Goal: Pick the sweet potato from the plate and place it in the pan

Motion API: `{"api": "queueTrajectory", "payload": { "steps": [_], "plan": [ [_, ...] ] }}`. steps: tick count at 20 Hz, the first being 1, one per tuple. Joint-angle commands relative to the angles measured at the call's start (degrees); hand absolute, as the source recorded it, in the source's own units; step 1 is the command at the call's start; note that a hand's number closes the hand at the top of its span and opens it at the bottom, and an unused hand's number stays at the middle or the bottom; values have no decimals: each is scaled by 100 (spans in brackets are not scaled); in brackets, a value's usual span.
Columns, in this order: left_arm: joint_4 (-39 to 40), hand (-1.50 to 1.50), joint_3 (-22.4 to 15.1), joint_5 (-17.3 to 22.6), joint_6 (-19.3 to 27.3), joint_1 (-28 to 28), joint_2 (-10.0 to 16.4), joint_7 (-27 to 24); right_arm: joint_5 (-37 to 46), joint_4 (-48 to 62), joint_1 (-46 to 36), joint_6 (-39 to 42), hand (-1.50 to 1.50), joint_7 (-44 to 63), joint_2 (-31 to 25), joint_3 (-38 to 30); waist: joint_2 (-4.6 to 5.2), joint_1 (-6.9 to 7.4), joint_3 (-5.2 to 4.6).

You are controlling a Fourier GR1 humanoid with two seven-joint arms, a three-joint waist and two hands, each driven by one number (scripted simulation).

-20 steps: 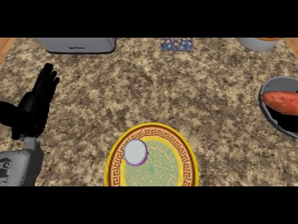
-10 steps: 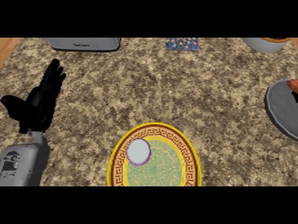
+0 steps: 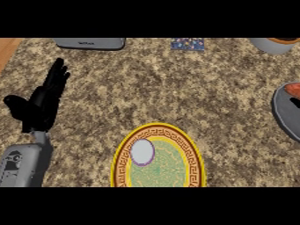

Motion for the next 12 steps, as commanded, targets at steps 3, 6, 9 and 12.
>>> {"api": "queueTrajectory", "payload": {
  "steps": [3, 6, 9, 12],
  "plan": [
    [-95, 0, 61, 91, -9, -78, 16, 157, -395, 1075, -284, 1260, -150, -618, 121, -244, 10, 17, 10],
    [-170, 0, 77, 101, -115, 36, 114, 61, -228, 1525, -397, 1009, -150, -1023, 160, -254, 9, 34, 7],
    [32, 0, -69, -138, 158, 26, -124, -70, -482, 1575, -380, 970, -150, -1681, 160, -559, 5, -87, 7],
    [94, 0, 175, 94, -60, -48, 125, 71, -922, 1539, -498, 1039, -150, -1983, 121, -1010, -38, -161, -4]
  ]
}}
